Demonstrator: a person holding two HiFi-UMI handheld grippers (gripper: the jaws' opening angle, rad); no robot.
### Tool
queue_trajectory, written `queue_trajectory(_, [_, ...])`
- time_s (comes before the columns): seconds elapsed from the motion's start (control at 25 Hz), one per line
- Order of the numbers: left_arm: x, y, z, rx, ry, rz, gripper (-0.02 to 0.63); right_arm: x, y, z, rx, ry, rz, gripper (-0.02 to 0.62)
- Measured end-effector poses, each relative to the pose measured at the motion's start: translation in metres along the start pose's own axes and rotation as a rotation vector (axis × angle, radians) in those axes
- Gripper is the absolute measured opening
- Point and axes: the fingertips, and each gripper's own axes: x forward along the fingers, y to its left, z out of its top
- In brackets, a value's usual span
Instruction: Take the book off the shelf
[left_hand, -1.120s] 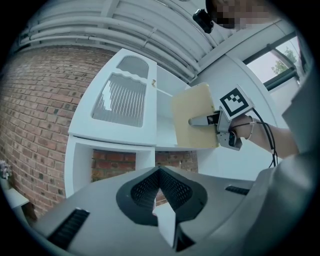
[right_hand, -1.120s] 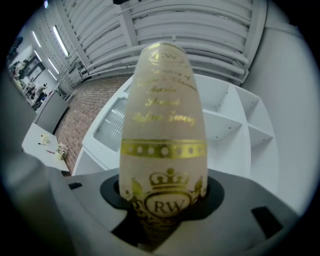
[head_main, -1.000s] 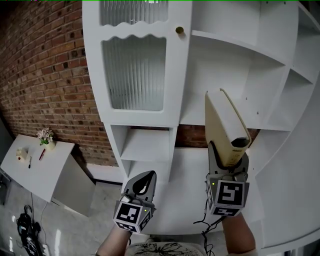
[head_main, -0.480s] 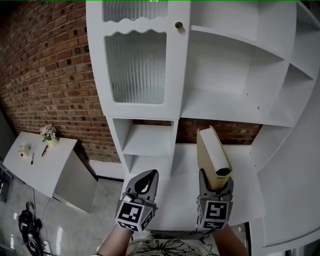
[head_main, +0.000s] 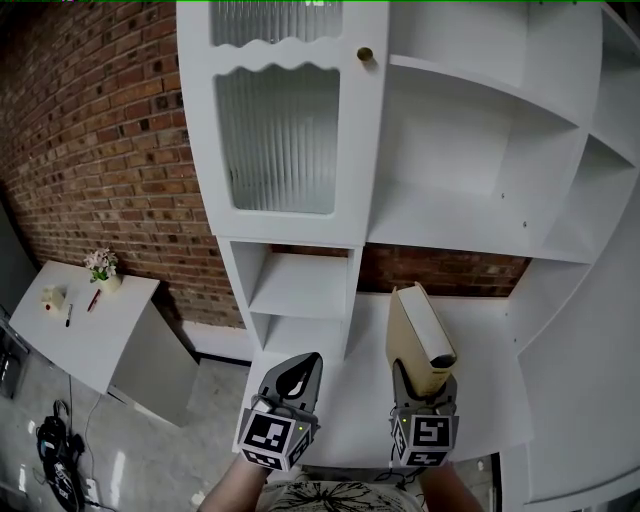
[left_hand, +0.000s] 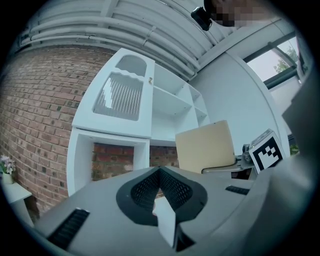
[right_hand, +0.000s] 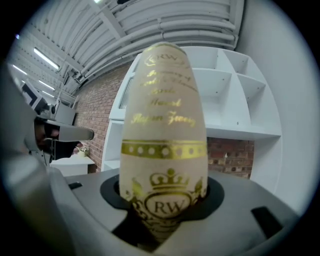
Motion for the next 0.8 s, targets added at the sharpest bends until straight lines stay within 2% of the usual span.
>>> queue_trajectory(0.8, [0.010,0.008,-0.007,0.015,0.018,0.009,0.014,0.014,-0.001,-0.006,0.027,0.020,0.039,0.229])
